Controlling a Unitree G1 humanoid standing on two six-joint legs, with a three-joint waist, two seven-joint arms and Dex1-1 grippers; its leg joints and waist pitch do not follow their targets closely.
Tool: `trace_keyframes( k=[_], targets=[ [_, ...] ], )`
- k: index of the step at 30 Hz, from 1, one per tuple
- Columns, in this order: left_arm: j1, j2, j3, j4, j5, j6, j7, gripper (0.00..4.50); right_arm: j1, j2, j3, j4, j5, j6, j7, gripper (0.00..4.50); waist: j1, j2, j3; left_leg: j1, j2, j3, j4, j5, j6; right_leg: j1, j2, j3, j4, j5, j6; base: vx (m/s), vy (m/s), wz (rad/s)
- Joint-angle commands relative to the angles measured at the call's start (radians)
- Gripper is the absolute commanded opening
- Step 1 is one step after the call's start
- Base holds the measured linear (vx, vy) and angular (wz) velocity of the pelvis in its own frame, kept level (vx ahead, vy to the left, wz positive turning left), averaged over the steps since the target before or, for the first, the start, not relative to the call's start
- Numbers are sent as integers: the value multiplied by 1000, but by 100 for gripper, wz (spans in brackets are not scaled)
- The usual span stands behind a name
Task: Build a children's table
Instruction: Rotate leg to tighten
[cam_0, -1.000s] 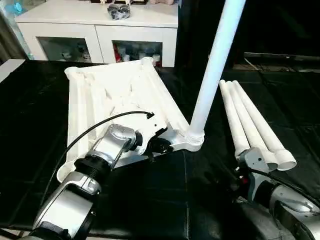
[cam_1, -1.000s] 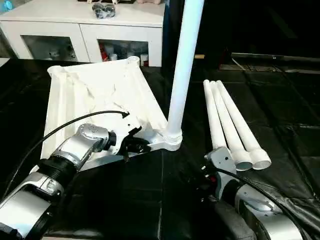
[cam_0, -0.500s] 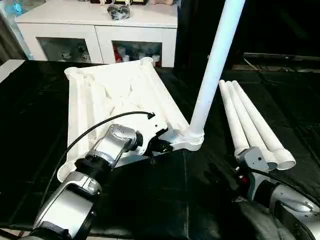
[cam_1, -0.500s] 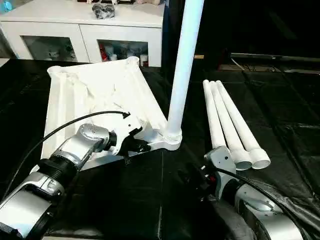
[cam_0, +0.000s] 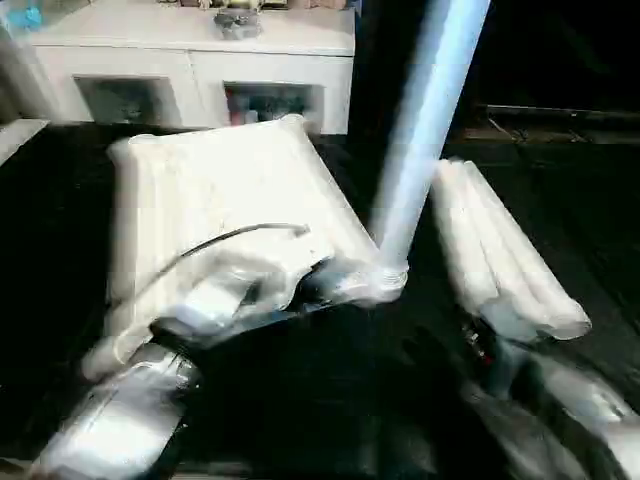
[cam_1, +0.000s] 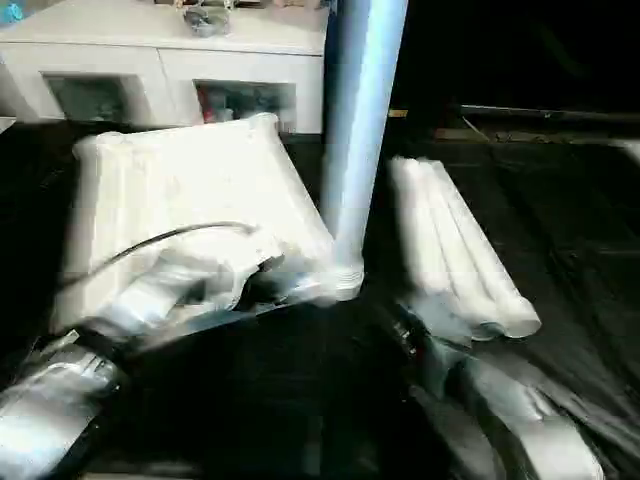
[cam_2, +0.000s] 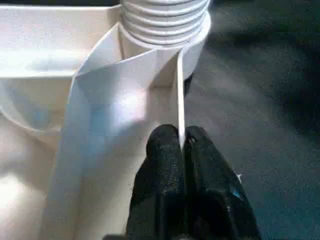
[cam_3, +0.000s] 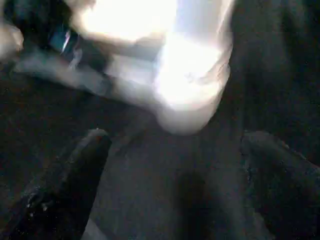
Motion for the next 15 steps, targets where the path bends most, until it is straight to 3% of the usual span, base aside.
trace_keyframes(
  k=[1, 2, 3, 4, 7, 10, 15],
  targets=[
    [36, 4, -48, -41, 1, 3, -89, 3, -35, -4, 18, 37, 21, -38, 65, 450, 16, -8, -45, 1, 68, -21, -62, -83, 88, 35, -130, 79, -96, -225, -106, 0, 0, 0],
    [35, 1, -44, -39, 3, 2, -79, 3, -41, -3, 19, 43, 17, -42, 64, 450, 19, -13, -45, 2, 68, -18, -62, -82, 88, 39, -129, 79, -95, -220, -117, 21, -15, 20],
    [35, 0, -43, -38, 3, 3, -77, 3, -42, -3, 19, 44, 16, -43, 63, 450, 28, -10, -45, 6, 70, -16, -64, -83, 85, 38, -129, 78, -93, -219, -127, 21, -15, 20],
    [35, -5, -38, -37, 2, 7, -66, 3, -47, -2, 20, 48, 12, -46, 60, 450, 45, -17, -48, 20, 84, -11, -68, -83, 78, 32, -127, 80, -80, -171, -147, 0, 0, 0],
    [37, -7, -34, -46, -3, 11, -63, 3, -51, -2, 28, 46, 14, -42, 69, 450, 49, -23, -54, 4, 84, -14, -71, -32, 80, 46, -136, 78, -57, -72, -163, 0, 0, 0],
    [73, 25, -35, -136, -13, 28, -85, 3, -61, -12, 42, 81, 18, -81, 129, 450, 50, -26, -53, 2, 80, -10, -67, -57, 81, 47, -145, 81, -61, -103, -165, 0, 0, 0],
    [86, 34, -35, -157, -3, 29, -94, 3, -60, -12, 41, 88, 20, -95, 148, 450, 50, -28, -52, 3, 77, -7, -67, -50, 80, 45, -138, 82, -66, -124, -154, 0, 0, 0]
  ],
)
